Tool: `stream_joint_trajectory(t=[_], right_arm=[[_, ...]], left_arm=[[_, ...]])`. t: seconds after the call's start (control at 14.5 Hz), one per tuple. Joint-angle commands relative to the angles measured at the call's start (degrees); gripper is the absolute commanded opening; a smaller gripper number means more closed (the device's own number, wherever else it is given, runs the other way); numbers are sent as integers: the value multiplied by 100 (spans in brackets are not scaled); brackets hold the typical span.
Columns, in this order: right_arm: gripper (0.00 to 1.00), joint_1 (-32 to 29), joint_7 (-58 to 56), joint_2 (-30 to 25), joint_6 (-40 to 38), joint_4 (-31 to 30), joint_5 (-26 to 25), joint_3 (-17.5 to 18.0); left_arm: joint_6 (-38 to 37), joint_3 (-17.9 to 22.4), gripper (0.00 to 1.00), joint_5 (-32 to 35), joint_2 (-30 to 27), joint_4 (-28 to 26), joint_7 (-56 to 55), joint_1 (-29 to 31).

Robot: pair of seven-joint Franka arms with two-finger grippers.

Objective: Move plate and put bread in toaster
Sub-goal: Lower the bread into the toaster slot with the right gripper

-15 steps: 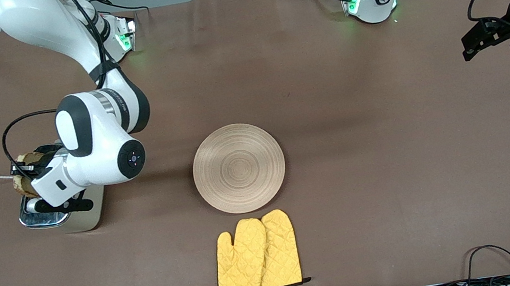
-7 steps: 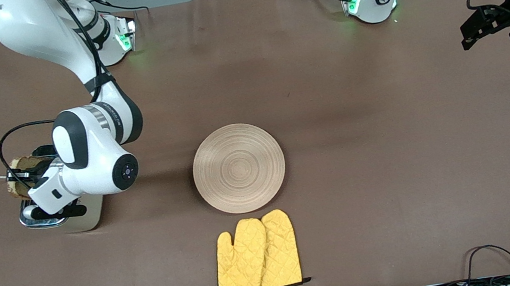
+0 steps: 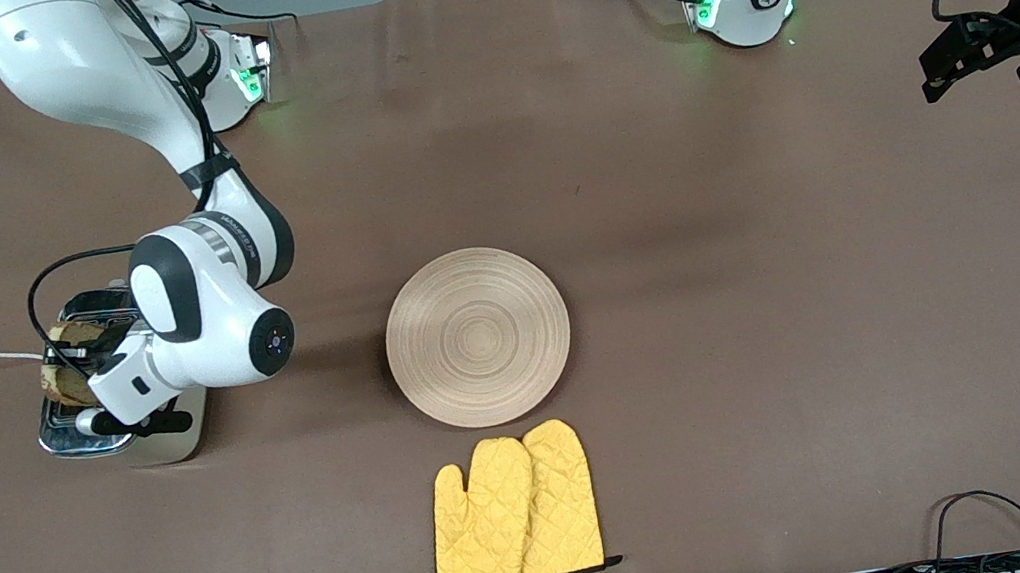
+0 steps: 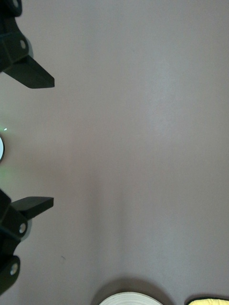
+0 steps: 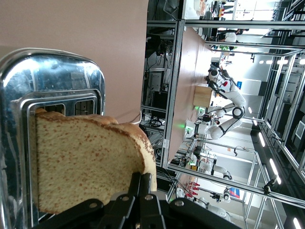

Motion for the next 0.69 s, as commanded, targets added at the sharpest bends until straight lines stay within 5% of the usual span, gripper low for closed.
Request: stream_joint_trajectory(t=[0.0,0.21,0.48,0.62], right_arm=[[0,-142,105,-39,86,-91,-129,68],[2,-133,412,102,156,-91,-120,68],[68,-115,457,128,130,-48,-15,68],[85,-98,457,128,139,-12,3,85]], left_arm=[[81,-11,100,27,-109,-111,33,26],[81,-11,100,27,-100,-111,42,26],[81,-11,100,27,-83,-111,51,26],[81,-11,100,27,-83,-111,59,26]])
